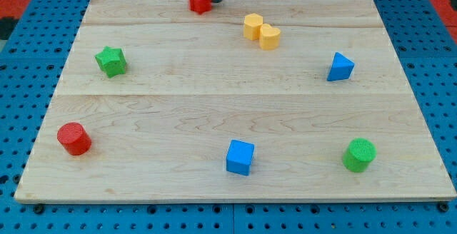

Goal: Put the red star parallel to green star

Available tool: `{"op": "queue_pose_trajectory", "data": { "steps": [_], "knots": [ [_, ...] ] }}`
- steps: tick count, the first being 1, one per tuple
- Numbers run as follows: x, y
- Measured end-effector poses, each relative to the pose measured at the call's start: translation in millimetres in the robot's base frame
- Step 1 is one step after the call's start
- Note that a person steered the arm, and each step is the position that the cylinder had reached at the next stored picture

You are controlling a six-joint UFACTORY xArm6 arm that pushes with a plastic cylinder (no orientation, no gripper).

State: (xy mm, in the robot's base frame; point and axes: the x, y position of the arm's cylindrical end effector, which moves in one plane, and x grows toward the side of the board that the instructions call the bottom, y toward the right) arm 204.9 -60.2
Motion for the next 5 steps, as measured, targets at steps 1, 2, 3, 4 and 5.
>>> {"op": "queue_pose_trajectory", "data": {
  "steps": [1,2,3,4,5],
  "knots": [
    [44.7,-75.9],
    [41.3,-50.0],
    [12.4,-52.2],
    [-9.3,-72.2],
    [-10.1,-118.0]
  ]
}}
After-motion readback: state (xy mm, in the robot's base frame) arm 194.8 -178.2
